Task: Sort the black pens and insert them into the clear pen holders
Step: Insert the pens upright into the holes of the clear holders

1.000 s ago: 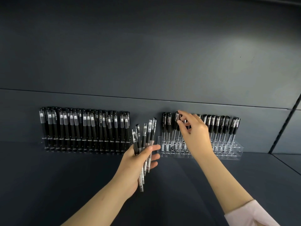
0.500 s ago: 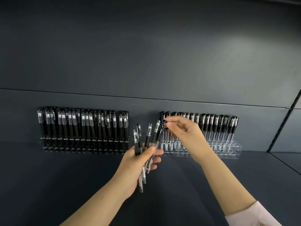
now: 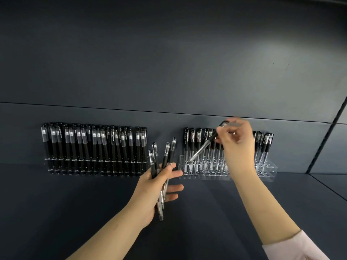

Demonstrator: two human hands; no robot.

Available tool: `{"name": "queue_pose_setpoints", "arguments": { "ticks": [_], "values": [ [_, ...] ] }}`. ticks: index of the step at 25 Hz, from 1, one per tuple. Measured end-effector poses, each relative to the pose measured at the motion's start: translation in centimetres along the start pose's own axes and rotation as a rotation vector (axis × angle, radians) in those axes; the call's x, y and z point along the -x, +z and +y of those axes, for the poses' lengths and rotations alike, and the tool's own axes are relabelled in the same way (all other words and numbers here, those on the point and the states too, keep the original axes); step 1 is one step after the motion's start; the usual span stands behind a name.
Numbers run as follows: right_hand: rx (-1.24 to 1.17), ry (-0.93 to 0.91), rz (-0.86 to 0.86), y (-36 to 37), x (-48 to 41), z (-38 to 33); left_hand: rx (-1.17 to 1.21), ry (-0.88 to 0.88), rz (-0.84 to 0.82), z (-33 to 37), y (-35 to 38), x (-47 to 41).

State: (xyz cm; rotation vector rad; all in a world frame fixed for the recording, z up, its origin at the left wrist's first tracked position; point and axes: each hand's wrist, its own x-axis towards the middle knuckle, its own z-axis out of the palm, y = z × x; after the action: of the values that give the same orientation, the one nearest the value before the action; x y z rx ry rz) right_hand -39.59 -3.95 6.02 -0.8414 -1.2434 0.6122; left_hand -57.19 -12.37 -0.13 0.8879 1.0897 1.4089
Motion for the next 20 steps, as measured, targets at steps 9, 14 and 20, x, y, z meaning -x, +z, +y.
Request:
{"name": "queue_pose_setpoints", "arguments": {
  "ticks": [9, 14, 20],
  "values": [
    [0.302, -0.228, -0.004, -0.4, 0.0, 1.9, -0.040, -0.021, 0.062, -0.5, 0.1, -0.5],
    [0.446, -0.291, -0.071, 0.0, -0.1, 3.4, -0.082, 0.007, 0.041, -0.5, 0.0, -0.4],
    [0.569, -0.347, -0.145, -0.2, -0.5, 4.5, -0.005, 0.007, 0.034, -0.2, 0.2, -0.3]
  ]
}}
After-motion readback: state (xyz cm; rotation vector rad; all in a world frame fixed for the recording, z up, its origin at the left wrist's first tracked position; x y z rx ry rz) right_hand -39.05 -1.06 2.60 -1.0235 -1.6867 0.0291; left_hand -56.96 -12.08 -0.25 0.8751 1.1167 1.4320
